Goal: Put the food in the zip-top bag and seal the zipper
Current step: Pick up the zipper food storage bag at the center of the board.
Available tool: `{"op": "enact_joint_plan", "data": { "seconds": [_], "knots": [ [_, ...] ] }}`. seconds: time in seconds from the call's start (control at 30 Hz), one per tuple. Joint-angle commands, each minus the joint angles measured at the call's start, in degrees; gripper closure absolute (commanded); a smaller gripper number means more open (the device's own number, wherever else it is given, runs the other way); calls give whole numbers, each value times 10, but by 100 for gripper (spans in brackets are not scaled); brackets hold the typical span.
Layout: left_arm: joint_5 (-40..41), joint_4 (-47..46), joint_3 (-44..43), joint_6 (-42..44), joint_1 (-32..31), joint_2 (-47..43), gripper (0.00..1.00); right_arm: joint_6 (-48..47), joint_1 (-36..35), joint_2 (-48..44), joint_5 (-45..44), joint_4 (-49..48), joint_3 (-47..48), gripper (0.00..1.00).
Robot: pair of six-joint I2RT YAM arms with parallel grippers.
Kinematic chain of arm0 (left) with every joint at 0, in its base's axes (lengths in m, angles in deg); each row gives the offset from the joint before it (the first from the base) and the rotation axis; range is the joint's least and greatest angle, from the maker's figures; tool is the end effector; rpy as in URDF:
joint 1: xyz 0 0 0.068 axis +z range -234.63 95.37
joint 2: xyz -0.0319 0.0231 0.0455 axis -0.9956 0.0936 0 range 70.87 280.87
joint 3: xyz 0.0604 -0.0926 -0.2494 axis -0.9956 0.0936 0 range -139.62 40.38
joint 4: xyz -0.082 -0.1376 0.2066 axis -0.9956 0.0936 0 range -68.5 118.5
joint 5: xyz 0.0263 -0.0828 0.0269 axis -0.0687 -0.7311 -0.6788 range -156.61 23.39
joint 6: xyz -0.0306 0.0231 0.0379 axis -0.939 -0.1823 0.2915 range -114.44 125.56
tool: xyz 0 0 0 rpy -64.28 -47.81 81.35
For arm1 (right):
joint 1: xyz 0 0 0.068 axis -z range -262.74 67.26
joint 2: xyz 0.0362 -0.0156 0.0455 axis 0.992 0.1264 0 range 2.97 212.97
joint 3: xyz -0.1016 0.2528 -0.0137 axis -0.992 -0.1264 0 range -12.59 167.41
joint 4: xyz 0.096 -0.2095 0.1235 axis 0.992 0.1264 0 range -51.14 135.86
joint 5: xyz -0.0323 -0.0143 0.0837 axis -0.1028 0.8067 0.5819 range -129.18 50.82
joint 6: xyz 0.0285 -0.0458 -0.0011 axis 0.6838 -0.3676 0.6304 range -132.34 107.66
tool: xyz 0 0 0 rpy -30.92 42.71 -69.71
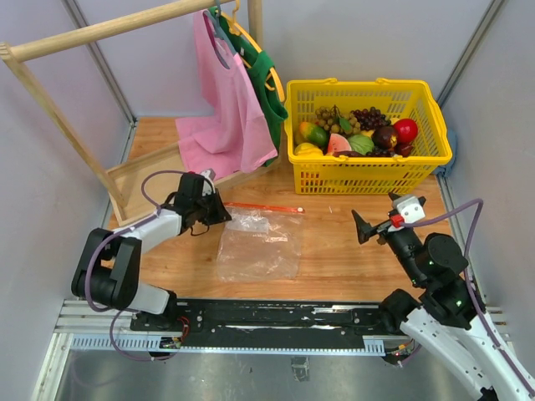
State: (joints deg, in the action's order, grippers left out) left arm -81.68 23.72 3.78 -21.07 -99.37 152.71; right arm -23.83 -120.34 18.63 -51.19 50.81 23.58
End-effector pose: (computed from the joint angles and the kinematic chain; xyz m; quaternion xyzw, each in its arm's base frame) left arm 0.2596 -0.0780 0.1632 -0.0484 0.9238 -0.2413 0.2933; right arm 0.0695 0.0441 0.3429 -0.1974 0.6231 0.1038 0.7496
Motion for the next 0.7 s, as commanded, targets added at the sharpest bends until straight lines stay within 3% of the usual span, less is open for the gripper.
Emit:
{"op": "enact_joint_plan", "data": {
  "seconds": [0.0, 0.33, 0.67],
  "knots": [
    [-24, 17, -48, 61, -35, -49, 98, 19, -19, 19, 31, 10, 26, 2],
    [-49, 140, -173, 223, -80, -153, 100, 30, -19, 103, 95, 20, 81, 2],
    [-193, 225, -264, 401, -84, -190, 100, 30, -18, 225, 218, 0, 156, 2]
  ]
}}
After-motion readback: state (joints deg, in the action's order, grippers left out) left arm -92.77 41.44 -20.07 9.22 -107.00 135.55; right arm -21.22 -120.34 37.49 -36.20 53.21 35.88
